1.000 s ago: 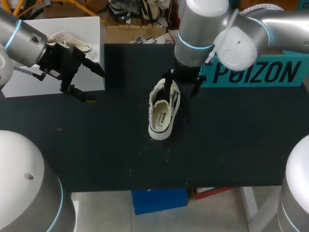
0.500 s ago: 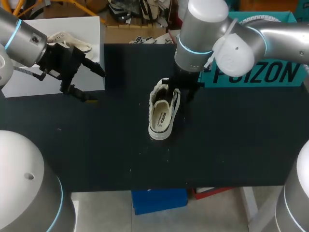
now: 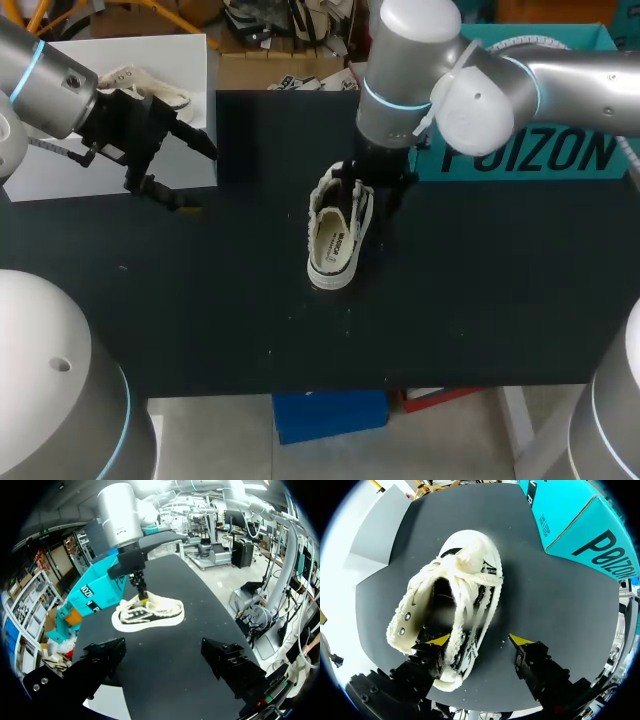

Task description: Take the shoe out of the shoebox, open the shoe tongue, remove and reinsert the insole, then place the shoe into the shoebox

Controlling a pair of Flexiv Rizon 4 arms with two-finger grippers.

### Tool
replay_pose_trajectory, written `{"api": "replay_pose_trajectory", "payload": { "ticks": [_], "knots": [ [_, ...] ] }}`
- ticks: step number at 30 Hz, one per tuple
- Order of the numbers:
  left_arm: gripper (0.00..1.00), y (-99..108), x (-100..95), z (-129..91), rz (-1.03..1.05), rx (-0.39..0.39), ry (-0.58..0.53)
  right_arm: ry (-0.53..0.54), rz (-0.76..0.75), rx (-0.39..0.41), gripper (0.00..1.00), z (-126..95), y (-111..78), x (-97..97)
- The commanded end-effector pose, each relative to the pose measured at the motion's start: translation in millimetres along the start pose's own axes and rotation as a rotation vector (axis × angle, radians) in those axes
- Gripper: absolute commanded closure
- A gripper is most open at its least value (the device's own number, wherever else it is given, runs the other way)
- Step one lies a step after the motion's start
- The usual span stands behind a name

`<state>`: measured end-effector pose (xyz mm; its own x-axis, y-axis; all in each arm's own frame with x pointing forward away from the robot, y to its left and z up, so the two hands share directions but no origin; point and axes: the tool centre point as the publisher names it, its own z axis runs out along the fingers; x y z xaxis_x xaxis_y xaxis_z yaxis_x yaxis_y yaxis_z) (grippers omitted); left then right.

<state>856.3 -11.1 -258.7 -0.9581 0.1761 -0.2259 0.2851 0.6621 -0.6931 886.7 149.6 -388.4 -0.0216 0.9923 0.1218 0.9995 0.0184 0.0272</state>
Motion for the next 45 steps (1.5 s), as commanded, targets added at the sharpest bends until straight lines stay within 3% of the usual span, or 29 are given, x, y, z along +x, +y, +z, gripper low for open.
{"api": "replay_pose_trajectory", "payload": {
  "ticks": [1, 10, 12, 13, 14, 45],
  "knots": [
    [0.00, -1, 0.0, 0, -0.001, -0.004, 0.003, 0.001, -0.001, 0.023, 0.38, 12, 3.8, 1.0],
    [0.00, -1, 0.0, 0, -0.001, -0.004, 0.003, -0.003, 0.013, 0.060, 0.44, 24, 0.2, -4.0],
    [0.00, -1, 0.0, 0, -0.001, -0.004, 0.003, -0.005, 0.012, 0.063, 0.55, 25, 0.3, -4.0],
    [0.00, -1, 0.0, 0, -0.001, -0.004, 0.003, -0.007, 0.012, 0.063, 0.74, 25, 0.3, -3.8],
    [0.00, -1, 0.0, 0, -0.001, -0.004, 0.003, -0.010, 0.012, 0.066, 1.00, 27, 0.6, -3.7],
    [0.00, -1, 0.0, 0, -0.001, -0.004, 0.003, 0.002, 0.007, 0.079, 1.00, 28, 1.0, -4.2]
  ]
}}
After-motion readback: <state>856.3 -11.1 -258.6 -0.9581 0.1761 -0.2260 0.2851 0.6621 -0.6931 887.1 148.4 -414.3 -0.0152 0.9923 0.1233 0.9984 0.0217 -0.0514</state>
